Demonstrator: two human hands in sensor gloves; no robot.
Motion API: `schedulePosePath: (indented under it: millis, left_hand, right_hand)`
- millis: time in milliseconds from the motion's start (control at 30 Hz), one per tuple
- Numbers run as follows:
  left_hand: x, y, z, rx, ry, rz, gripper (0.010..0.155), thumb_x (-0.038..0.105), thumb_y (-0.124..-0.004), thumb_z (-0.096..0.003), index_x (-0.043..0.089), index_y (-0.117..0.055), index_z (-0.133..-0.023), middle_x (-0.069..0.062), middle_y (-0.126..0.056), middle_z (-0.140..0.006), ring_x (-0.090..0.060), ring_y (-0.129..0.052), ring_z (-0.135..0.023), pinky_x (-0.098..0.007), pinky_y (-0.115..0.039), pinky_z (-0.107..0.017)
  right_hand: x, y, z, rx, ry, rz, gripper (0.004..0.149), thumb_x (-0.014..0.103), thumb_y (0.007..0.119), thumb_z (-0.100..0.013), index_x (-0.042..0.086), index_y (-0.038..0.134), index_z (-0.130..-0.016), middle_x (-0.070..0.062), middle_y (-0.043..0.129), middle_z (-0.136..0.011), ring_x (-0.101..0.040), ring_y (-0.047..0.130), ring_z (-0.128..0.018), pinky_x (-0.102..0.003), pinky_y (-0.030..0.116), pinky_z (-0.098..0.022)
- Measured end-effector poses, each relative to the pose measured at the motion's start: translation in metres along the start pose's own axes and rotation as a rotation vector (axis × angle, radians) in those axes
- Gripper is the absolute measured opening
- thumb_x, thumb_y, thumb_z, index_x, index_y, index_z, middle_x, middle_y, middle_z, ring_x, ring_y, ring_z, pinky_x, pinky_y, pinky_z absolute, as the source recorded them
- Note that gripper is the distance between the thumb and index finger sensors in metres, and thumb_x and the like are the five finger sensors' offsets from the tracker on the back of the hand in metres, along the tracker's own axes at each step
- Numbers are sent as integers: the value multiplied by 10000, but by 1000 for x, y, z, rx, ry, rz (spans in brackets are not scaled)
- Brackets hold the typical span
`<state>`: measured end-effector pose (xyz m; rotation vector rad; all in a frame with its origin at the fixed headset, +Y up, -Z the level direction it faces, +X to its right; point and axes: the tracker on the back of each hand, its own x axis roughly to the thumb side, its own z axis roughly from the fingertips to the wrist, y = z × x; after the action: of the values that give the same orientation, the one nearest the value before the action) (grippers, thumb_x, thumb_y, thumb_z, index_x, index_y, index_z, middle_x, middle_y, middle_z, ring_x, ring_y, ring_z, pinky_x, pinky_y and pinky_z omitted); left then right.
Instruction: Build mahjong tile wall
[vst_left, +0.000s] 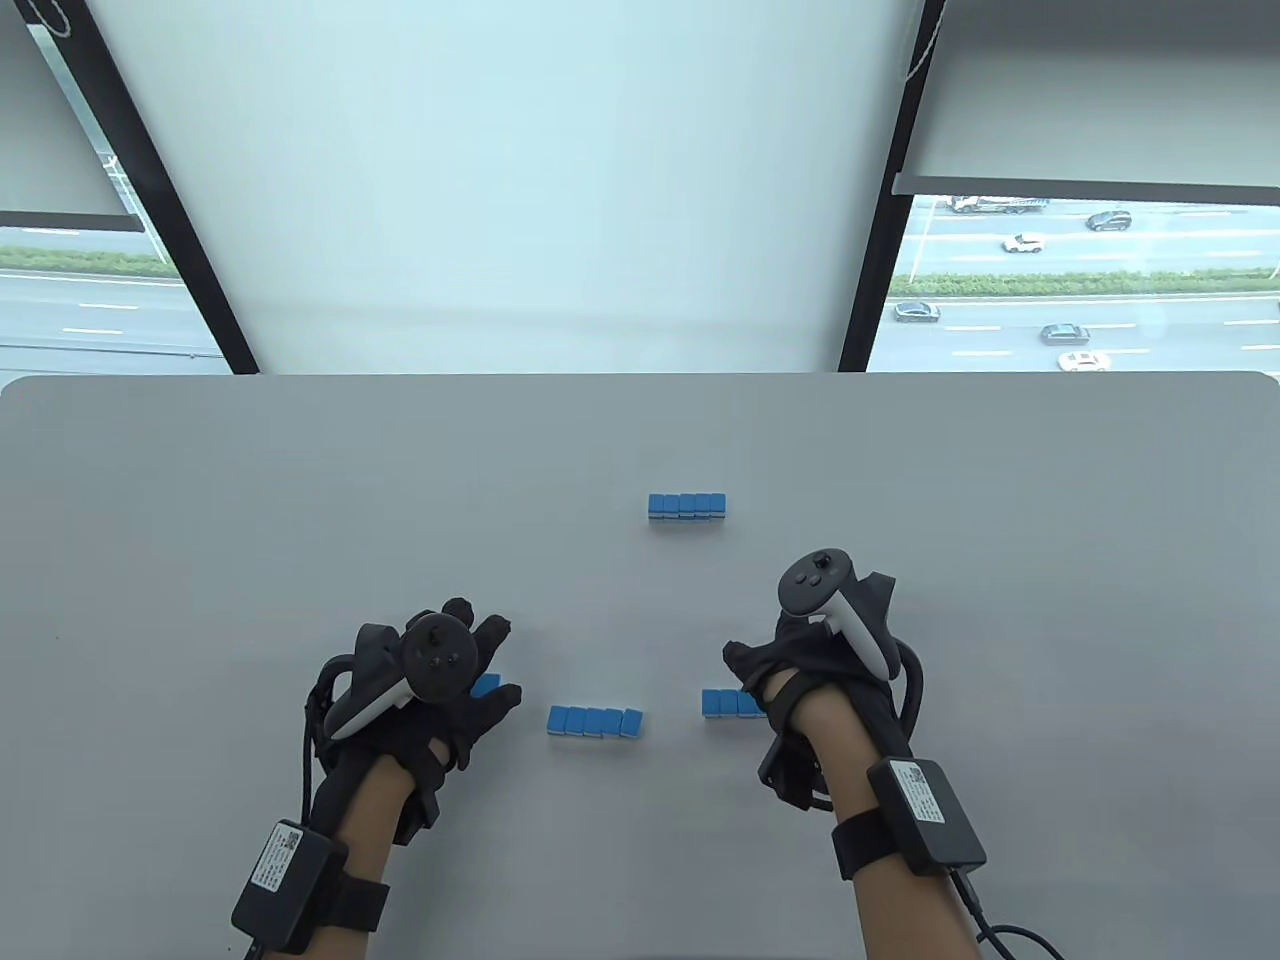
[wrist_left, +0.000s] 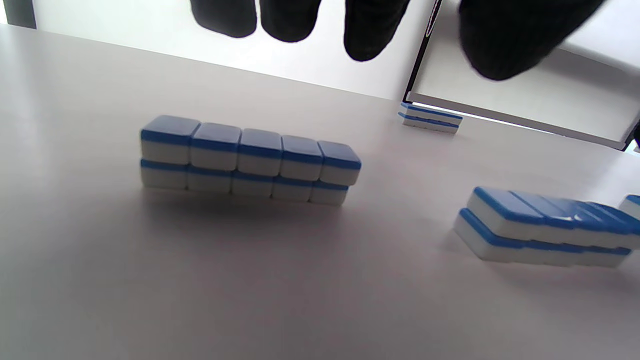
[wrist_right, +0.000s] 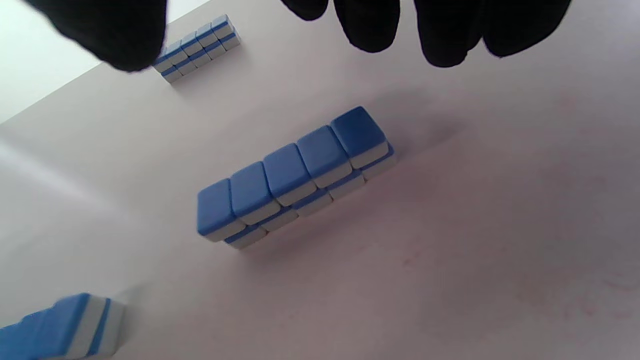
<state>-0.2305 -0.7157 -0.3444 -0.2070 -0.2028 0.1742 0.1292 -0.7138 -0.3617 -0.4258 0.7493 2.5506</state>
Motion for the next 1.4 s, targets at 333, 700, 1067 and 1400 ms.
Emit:
schedulePosePath:
  millis: [333,700,1067,1400]
  left_hand:
    - [2,-2,0,-9,-16,4,778,653,-697,-423,342,-504,-1110,-68,-410,-1201,-433,-438,-1084,-736,-358,-707]
    - [3,-2,-1,-5,-23,10,780,653,-697,-423,339,-503,-1111,-69,-412,-1201,-433,-437,-1084,-738,-357,-706]
    - [3,-3,-1,-11,-25,12,777,652,-696,-424,341,-504,-1110,-67,-412,-1201,-431,-437,-1085,-736,-356,-708]
    - [4,-3,-1,-10,-29,10,777,653,-696,-424,342,-504,-1109,-68,-411,-1201,-430,-438,-1085,-739,-357,-704]
  right_hand:
    - [6,25,-4,-49,106,89,1006,676,718,-374,35,292,-1023,-269,495,-996,-567,663,-832,-655,614,-604]
    - [30,44,-8,-46,212,171,1096,708,736,-355,10,201,-1010,-309,431,-979,-592,640,-816,-675,596,-606]
    - [34,49,-8,-68,242,207,1098,703,740,-357,8,191,-1007,-306,421,-979,-591,631,-824,-678,590,-613]
    - [48,61,-15,-120,302,323,1082,663,770,-368,-15,211,-1001,-323,433,-968,-609,642,-815,-690,601,-605]
